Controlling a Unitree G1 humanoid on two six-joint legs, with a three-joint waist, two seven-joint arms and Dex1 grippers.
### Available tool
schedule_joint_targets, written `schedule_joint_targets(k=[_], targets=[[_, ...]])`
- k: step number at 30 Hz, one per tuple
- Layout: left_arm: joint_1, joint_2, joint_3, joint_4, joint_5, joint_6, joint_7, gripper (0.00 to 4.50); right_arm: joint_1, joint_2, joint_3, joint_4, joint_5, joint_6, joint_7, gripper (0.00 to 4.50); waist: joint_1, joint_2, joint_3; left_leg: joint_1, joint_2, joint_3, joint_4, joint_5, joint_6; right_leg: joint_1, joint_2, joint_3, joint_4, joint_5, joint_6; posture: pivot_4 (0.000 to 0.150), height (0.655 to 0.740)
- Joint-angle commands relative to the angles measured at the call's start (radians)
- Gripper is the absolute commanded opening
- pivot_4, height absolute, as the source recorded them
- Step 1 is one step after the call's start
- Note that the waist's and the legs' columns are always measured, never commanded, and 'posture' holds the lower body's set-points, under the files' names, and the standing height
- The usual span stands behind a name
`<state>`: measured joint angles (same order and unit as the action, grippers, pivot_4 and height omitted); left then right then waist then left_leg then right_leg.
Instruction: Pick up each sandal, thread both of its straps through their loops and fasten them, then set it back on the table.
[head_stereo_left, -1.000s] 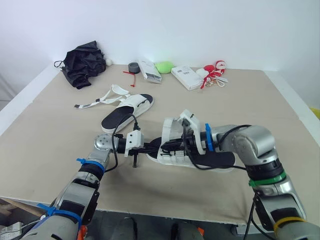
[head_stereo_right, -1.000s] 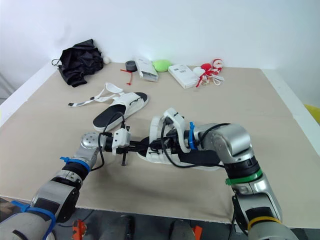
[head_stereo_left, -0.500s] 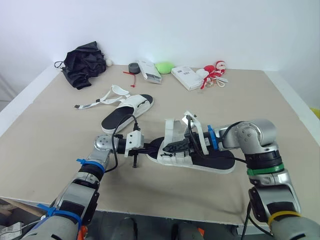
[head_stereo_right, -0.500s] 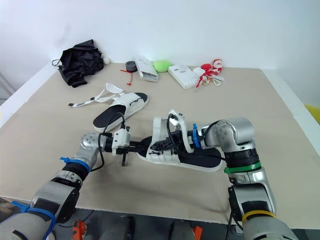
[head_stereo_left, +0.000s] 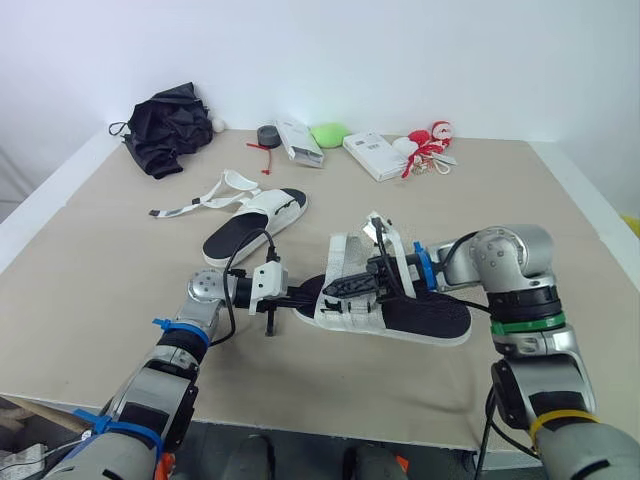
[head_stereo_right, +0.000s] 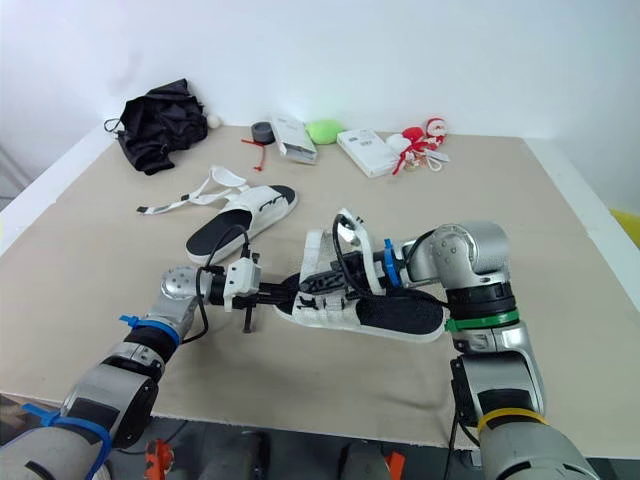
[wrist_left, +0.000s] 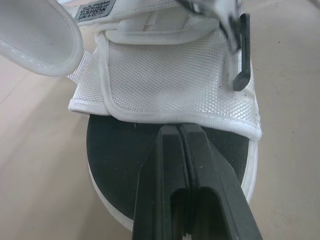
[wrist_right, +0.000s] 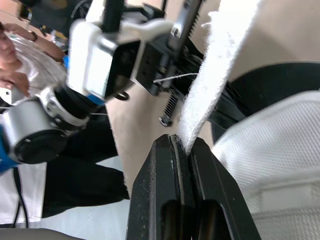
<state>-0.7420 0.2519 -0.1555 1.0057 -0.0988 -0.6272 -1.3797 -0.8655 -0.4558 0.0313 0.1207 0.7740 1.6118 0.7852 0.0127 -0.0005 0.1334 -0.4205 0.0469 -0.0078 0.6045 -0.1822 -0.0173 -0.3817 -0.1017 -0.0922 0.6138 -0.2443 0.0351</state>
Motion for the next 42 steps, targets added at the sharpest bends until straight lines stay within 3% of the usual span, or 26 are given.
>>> schedule_joint_targets(k=[1, 17, 25, 42], targets=[[0.098, 0.016, -0.074, 0.105, 0.103, 0.062, 0.001, 0.00, -0.028, 0.012, -0.029, 0.003, 0.036, 0.003, -0.006, 0.04, 0.000, 0.000, 0.000, 0.000, 0.000, 0.000, 0.000, 0.000, 0.000, 0.000, 0.000, 0.000, 0.000, 0.000, 0.000, 0.150, 0.7400], [0.097, 0.017, -0.073, 0.103, 0.102, 0.063, 0.002, 0.00, -0.042, 0.021, -0.022, 0.132, -0.038, -0.026, -0.051, 0.04, 0.000, 0.000, 0.000, 0.000, 0.000, 0.000, 0.000, 0.001, 0.001, 0.000, 0.001, 0.000, 0.001, 0.000, 0.000, 0.150, 0.7400], [0.101, 0.021, -0.072, 0.103, 0.101, 0.064, 0.001, 0.00, -0.067, 0.039, -0.099, 0.174, -0.030, -0.008, -0.063, 0.04, 0.000, 0.001, 0.000, 0.000, 0.000, 0.000, 0.000, 0.002, 0.003, 0.000, 0.001, 0.000, 0.001, 0.001, 0.000, 0.150, 0.7400], [0.101, 0.019, -0.076, 0.103, 0.094, 0.067, 0.003, 0.00, 0.069, 0.039, -0.073, 0.096, 0.142, 0.003, -0.198, 0.04, 0.000, 0.001, -0.001, 0.000, 0.000, -0.001, 0.000, 0.002, 0.004, 0.001, 0.002, 0.001, 0.001, 0.001, 0.000, 0.150, 0.7400]])
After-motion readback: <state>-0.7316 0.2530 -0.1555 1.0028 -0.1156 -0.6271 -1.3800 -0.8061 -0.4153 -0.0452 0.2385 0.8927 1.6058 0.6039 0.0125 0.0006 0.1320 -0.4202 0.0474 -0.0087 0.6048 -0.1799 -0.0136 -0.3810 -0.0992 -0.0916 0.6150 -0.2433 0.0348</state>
